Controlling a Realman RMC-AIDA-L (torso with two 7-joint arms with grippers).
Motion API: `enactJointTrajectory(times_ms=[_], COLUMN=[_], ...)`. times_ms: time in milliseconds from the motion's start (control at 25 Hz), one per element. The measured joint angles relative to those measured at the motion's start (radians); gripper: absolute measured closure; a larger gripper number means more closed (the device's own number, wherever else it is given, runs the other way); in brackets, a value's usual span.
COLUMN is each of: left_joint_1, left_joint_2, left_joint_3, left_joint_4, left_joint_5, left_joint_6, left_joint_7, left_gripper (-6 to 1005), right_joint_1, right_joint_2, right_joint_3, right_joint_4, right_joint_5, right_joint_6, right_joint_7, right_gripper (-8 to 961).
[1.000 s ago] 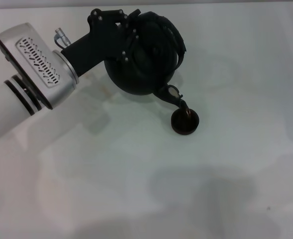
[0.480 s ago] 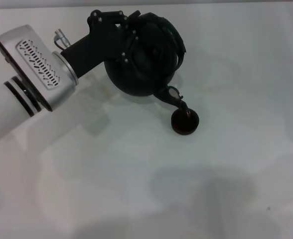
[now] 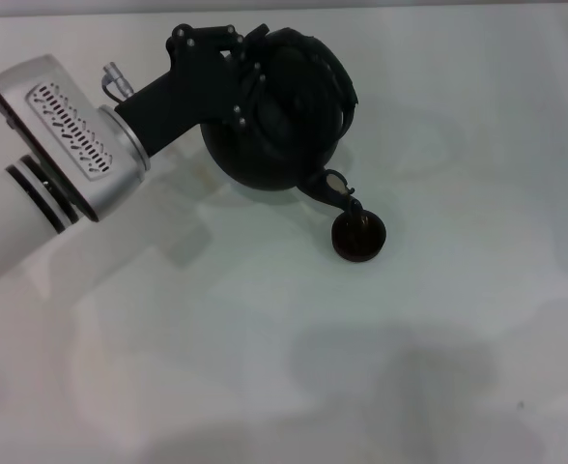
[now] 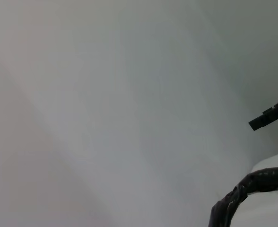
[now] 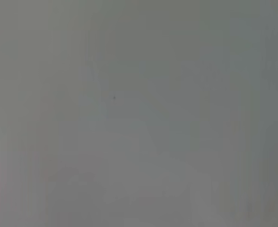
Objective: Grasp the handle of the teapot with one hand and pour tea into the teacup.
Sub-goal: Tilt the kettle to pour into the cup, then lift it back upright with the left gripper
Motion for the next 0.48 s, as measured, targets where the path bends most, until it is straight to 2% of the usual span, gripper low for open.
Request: enactJointTrajectory(times_ms=[480], left_joint_1=[0.040], left_joint_2=[0.000], left_joint_3=[-0.006], left_joint_4=[0.031], left_joint_5=[-0.021], left_joint_6=[0.002], left_joint_7=[0.000], left_gripper=[889], right_joint_1=[0.006], right_joint_2=[0.000], right_joint_3=[-0.009], right_joint_4=[-0.014], right_joint_5=[-0.003], right_joint_6=[-0.004], right_joint_7=[0.000], right_gripper=[79])
